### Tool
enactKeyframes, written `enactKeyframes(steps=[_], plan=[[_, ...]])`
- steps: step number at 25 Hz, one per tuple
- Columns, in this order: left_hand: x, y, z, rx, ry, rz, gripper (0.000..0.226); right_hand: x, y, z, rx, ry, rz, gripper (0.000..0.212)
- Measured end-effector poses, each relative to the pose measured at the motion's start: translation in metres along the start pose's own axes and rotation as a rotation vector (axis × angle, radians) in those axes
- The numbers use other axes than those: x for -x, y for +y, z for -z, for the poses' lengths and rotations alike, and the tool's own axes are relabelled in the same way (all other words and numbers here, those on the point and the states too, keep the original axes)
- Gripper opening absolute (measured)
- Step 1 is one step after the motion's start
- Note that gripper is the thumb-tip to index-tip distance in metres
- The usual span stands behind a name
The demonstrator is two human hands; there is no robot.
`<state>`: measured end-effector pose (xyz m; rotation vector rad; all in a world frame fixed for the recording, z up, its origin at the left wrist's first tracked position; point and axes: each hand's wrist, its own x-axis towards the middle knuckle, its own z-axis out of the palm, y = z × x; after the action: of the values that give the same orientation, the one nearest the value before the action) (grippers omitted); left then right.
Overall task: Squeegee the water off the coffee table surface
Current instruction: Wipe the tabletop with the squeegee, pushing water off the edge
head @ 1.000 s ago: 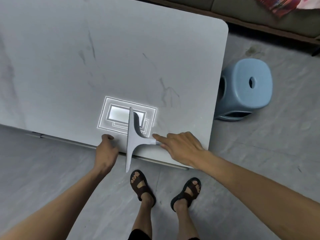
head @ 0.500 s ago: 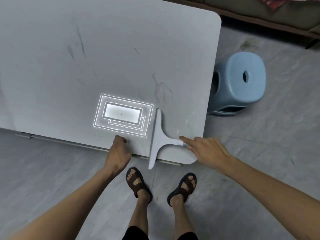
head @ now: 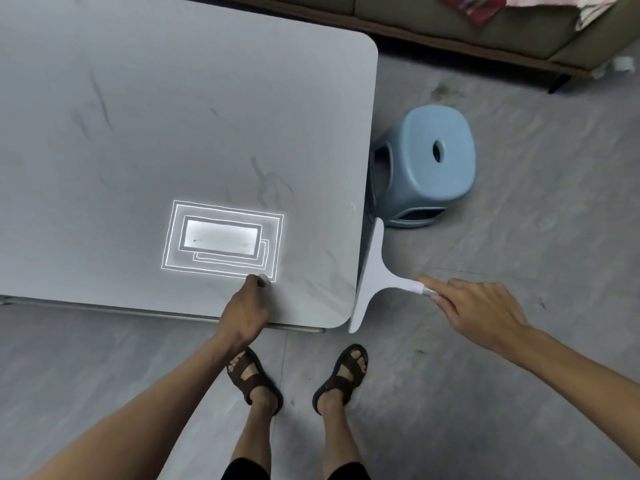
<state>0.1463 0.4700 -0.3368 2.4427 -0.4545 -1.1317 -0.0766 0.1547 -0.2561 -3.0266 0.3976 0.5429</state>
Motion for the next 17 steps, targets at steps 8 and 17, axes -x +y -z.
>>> enactKeyframes(steps=[8,17], plan=[[-0.001,-0.077,0.058,0.158,0.347,0.346,0.04,-0.132,-0.157,0.009,-0.067,-0.131,0.496,0.046],[-0.006,-0.112,0.075,0.136,0.302,0.301,0.023,-0.209,-0.234,-0.003,-0.11,-0.067,0.507,0.038]])
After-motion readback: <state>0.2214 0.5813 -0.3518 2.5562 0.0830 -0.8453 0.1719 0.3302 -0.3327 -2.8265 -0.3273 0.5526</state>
